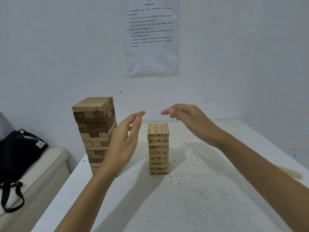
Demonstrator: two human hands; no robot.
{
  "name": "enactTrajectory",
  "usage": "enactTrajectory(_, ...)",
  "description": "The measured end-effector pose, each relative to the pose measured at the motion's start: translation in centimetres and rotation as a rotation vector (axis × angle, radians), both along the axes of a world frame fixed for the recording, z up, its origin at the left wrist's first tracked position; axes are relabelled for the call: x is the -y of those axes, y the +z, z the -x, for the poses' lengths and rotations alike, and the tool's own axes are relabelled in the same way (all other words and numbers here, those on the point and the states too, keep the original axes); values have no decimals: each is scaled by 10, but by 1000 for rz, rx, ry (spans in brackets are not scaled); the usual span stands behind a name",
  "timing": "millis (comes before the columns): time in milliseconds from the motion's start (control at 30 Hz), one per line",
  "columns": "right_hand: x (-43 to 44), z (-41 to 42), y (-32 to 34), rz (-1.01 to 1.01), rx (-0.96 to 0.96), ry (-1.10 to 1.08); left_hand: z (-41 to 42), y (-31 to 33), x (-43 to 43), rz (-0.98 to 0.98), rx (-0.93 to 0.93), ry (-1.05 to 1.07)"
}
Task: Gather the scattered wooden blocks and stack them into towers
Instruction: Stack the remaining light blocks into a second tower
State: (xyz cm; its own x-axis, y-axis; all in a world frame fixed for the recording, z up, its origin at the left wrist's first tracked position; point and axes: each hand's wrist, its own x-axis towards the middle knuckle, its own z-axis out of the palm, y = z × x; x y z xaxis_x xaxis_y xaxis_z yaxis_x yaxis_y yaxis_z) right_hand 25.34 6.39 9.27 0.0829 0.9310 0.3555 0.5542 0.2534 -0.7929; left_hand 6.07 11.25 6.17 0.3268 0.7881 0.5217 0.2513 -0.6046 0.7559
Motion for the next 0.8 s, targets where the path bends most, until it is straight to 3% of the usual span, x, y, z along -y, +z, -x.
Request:
enactTrajectory(133, 10, 24, -14, -61, -350, -285, -13, 0, 15, 269, 229, 55)
enactTrajectory(267, 15, 49, -30, 148, -508, -215, -27, 2, 27, 581, 335, -6)
enactTrajectory(467, 8, 61, -43, 251, -613, -137, -36, 1, 35, 696, 382, -59)
enactTrajectory(800, -13, 69, -56, 271, -580, -119, -41, 3, 43, 733, 311, -118)
